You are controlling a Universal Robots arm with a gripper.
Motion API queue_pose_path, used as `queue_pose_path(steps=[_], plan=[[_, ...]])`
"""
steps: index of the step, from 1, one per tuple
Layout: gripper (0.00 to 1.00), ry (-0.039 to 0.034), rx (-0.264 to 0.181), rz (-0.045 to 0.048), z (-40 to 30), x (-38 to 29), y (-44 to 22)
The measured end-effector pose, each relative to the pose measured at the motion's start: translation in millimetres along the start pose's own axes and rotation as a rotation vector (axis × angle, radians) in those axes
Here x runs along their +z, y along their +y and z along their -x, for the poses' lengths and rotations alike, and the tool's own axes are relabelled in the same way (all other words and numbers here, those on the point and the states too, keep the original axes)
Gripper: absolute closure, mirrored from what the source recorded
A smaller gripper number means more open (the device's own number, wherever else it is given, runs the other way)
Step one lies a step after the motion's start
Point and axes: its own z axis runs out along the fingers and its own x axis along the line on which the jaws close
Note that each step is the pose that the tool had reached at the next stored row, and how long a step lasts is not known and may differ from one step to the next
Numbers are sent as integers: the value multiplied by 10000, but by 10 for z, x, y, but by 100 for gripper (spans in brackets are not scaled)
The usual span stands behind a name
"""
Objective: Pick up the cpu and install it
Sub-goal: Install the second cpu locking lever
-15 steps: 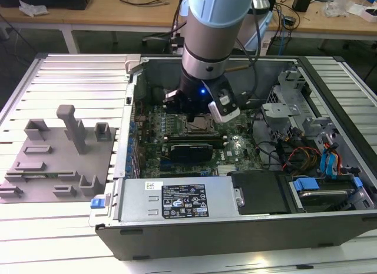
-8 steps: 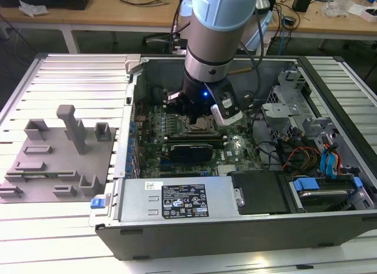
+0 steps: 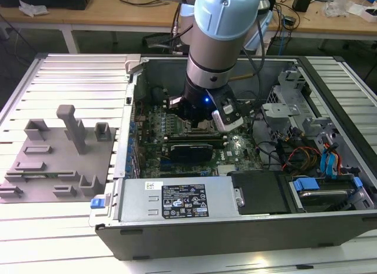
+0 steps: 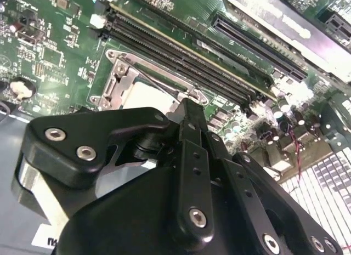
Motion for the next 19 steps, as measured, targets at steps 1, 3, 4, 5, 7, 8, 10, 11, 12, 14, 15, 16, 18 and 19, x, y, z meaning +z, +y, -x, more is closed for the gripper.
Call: queue_pose_path(steps=[1, 3, 4, 5, 7, 8, 10, 11, 12, 14, 15, 16, 18, 19], plan=[[89, -4, 19, 0, -6, 17, -4], [89, -24, 99, 5, -20, 68, -15], [89, -33, 145, 6, -25, 81, -18], [89, -55, 233, 11, -25, 95, -20], [89, -119, 513, 22, -31, 129, -27], [89, -140, 604, 26, -58, 147, -27], [89, -163, 706, 30, -162, 184, -27], [89, -177, 767, 34, -169, 200, -30], [89, -196, 853, 48, -169, 216, -32], [89, -212, 923, 77, -182, 244, -33], [89, -212, 927, 84, -188, 251, -32], [89, -213, 931, 95, -199, 257, -31], [89, -213, 934, 109, -225, 275, -25], [89, -212, 936, 109, -229, 290, -23]])
